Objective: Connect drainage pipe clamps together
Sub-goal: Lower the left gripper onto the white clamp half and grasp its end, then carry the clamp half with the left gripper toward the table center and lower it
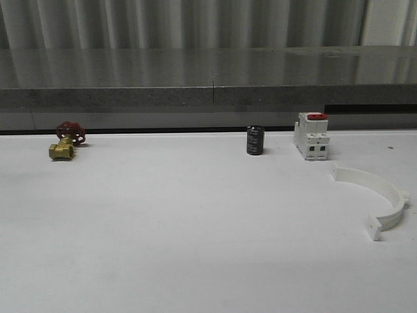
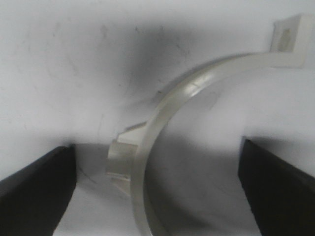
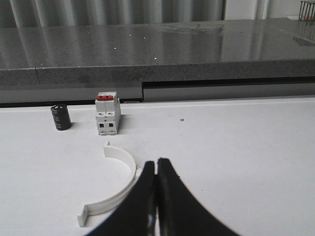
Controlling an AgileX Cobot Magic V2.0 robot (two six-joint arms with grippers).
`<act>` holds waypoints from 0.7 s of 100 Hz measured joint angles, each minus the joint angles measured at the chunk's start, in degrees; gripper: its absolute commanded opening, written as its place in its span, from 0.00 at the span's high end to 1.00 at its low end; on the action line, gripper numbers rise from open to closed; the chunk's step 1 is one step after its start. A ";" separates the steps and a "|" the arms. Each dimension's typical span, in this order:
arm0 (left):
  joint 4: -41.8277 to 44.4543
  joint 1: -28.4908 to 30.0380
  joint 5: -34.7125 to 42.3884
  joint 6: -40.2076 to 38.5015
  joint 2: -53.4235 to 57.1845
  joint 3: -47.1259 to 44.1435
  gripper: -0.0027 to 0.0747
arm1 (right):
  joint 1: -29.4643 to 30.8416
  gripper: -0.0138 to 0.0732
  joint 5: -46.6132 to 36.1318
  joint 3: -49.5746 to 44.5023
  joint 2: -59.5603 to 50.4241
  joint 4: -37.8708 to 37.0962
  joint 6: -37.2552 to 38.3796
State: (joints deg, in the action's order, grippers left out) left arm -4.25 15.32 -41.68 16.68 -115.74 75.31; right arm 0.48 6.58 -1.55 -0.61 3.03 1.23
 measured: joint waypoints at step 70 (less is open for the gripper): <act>-6.65 -1.69 -5.20 0.09 5.31 0.04 0.99 | 0.00 0.92 0.00 0.00 0.00 0.00 0.00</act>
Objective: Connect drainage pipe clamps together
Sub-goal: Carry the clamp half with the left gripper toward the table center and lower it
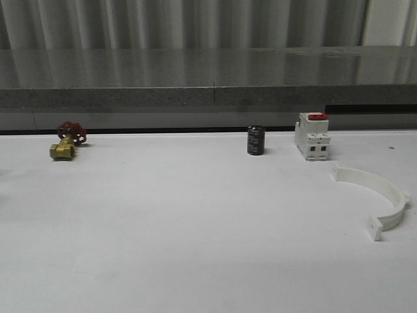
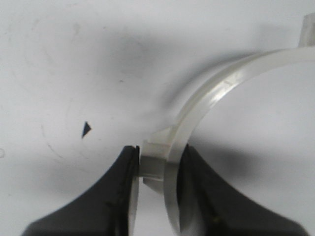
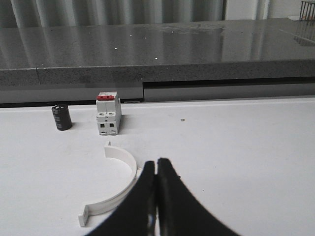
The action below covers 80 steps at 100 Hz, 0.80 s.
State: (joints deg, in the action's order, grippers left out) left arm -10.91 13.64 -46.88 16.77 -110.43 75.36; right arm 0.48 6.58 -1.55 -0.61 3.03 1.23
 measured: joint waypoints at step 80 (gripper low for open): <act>1.30 -39.18 2.92 -27.98 0.38 -0.33 0.99 | 0.00 0.92 0.00 0.00 0.00 0.00 0.00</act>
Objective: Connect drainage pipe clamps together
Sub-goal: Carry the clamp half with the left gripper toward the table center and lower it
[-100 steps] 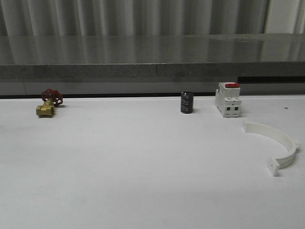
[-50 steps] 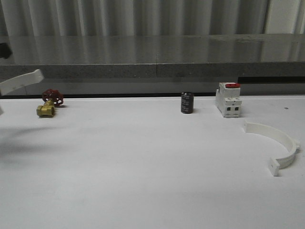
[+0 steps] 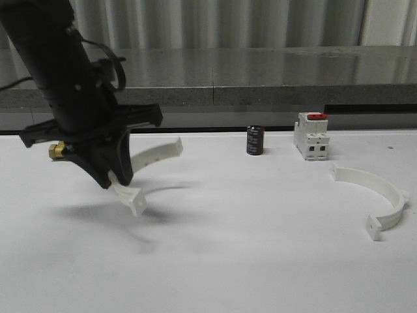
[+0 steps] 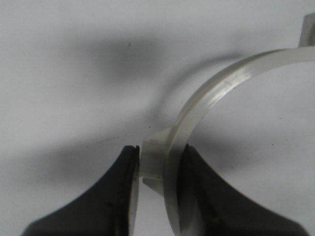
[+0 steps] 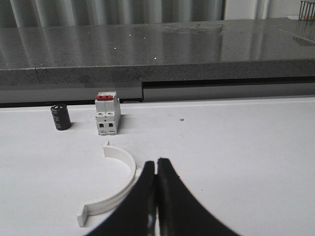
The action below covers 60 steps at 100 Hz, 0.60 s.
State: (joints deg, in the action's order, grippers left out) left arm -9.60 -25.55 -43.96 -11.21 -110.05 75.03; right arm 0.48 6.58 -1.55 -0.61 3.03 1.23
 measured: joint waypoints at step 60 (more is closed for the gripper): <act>0.58 -0.41 3.16 -4.69 -5.35 1.46 0.86 | 0.00 0.92 0.00 0.00 0.00 0.00 0.00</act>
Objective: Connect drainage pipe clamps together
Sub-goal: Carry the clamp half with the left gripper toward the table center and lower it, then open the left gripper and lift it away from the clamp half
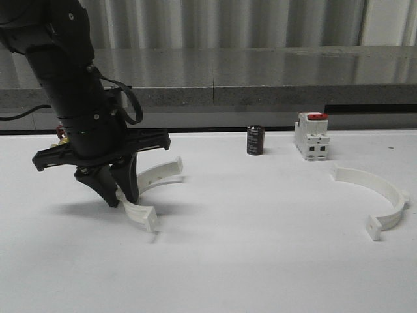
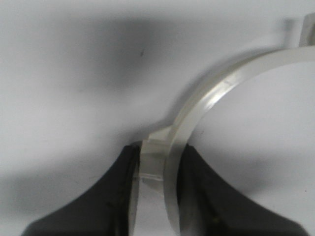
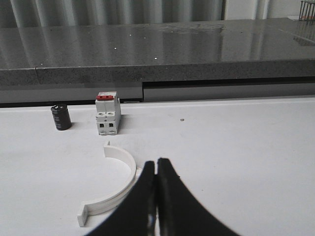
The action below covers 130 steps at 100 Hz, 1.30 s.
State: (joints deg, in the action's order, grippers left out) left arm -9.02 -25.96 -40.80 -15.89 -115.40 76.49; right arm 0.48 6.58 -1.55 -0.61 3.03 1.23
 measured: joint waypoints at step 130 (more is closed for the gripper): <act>3.38 16.44 -0.68 18.66 34.96 -6.66 0.18 | 0.00 0.92 0.00 0.00 0.00 0.00 0.00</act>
State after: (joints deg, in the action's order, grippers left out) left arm -5.64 -9.52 -41.48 2.77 -80.44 69.83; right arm 0.48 6.58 -1.55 -0.61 3.03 1.23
